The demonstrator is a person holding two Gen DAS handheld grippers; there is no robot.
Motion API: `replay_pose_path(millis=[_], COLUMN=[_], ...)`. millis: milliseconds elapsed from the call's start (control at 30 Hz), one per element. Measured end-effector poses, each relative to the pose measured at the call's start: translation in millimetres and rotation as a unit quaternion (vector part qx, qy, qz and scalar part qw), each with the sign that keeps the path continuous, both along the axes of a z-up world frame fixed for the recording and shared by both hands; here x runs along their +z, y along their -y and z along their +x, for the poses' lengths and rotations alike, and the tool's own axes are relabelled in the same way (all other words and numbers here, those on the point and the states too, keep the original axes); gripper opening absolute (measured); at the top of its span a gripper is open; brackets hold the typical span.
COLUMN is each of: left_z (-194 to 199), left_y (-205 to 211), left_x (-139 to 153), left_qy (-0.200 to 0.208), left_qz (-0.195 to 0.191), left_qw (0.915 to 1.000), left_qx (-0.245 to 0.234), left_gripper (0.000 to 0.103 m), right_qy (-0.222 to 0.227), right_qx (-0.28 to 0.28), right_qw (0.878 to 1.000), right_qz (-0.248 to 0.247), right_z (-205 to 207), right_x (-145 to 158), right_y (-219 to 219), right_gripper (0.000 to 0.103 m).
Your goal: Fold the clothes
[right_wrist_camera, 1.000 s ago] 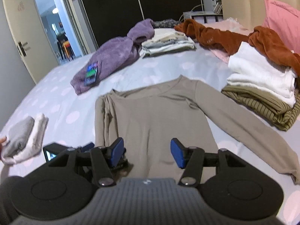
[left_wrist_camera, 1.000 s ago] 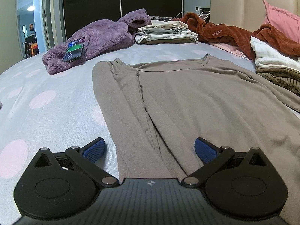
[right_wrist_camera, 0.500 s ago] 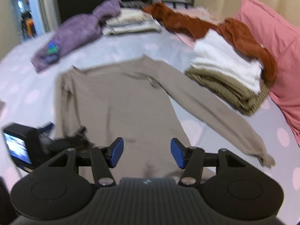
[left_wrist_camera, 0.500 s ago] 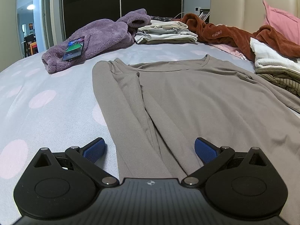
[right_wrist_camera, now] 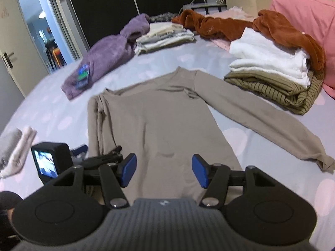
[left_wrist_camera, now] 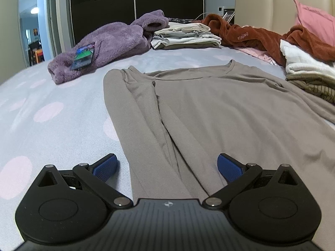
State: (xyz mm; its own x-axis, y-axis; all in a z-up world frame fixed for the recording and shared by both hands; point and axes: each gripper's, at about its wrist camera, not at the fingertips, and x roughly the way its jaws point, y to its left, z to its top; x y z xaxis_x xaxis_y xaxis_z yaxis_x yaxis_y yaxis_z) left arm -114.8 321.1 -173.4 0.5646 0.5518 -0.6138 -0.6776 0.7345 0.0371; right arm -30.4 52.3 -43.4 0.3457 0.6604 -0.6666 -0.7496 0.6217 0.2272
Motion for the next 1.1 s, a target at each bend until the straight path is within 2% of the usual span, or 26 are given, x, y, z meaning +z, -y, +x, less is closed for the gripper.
replay_pose_path(millis=[100, 267, 367, 400, 467, 567, 700, 733, 800, 867, 900, 933, 967, 1000, 1067, 1100], left_z=[2, 1, 5, 1, -9, -40, -90, -102, -122, -135, -140, -141, -140, -138, -125, -117], left_y=[-1, -1, -9, -13, -23, -38, -56, -59, -57, -45, -38, -36, -38, -42, -49, -48], left_x=[0, 3, 13, 21, 42, 88, 149, 163, 187, 202, 208, 210, 209, 206, 191, 181], left_qy=[-0.004, -0.004, -0.028, -0.021, 0.005, 0.077, 0.190, 0.213, 0.239, 0.226, 0.215, 0.198, 0.178, 0.155, 0.099, 0.076], left_qz=[0.000, -0.005, -0.030, -0.047, -0.081, -0.116, -0.152, -0.147, -0.095, -0.018, 0.023, 0.033, 0.025, 0.000, -0.072, -0.092], left_qw=[1.0000, 1.0000, 0.9991, 0.9985, 0.9965, 0.9902, 0.9699, 0.9660, 0.9662, 0.9707, 0.9695, 0.9686, 0.9679, 0.9691, 0.9753, 0.9778], left_qx=[0.001, -0.001, -0.015, -0.020, -0.020, -0.007, -0.013, -0.006, 0.017, 0.080, 0.115, 0.147, 0.176, 0.192, 0.183, 0.172], left_gripper=[0.103, 0.103, 0.103, 0.102, 0.101, 0.103, 0.103, 0.103, 0.103, 0.103, 0.103, 0.103, 0.103, 0.103, 0.103, 0.101], right_qy=[0.016, 0.005, 0.008, 0.010, 0.007, 0.007, 0.036, 0.046, 0.065, 0.076, 0.080, 0.085, 0.089, 0.094, 0.108, 0.115], right_qx=[0.003, 0.003, 0.006, 0.009, 0.009, 0.010, 0.022, 0.027, 0.035, 0.040, 0.041, 0.042, 0.043, 0.044, 0.046, 0.046], right_qw=[1.000, 1.000, 0.999, 0.999, 0.999, 0.999, 0.998, 0.998, 0.997, 0.996, 0.995, 0.995, 0.994, 0.994, 0.993, 0.992], right_qz=[0.013, 0.029, 0.032, 0.033, 0.035, 0.037, 0.036, 0.036, 0.037, 0.038, 0.037, 0.036, 0.035, 0.035, 0.024, 0.018], right_z=[-2, -1, -2, -2, -2, 0, -3, -4, -7, -8, -9, -11, -12, -13, -16, -17], right_x=[4, 6, 7, 8, 8, 7, 12, 14, 17, 19, 21, 22, 24, 25, 28, 29], right_y=[3, 7, 6, 5, 4, 2, -7, -9, -13, -17, -18, -19, -20, -21, -23, -24], right_gripper=[0.063, 0.063, 0.063, 0.063, 0.063, 0.063, 0.063, 0.063, 0.063, 0.063, 0.063, 0.063, 0.064, 0.065, 0.069, 0.069])
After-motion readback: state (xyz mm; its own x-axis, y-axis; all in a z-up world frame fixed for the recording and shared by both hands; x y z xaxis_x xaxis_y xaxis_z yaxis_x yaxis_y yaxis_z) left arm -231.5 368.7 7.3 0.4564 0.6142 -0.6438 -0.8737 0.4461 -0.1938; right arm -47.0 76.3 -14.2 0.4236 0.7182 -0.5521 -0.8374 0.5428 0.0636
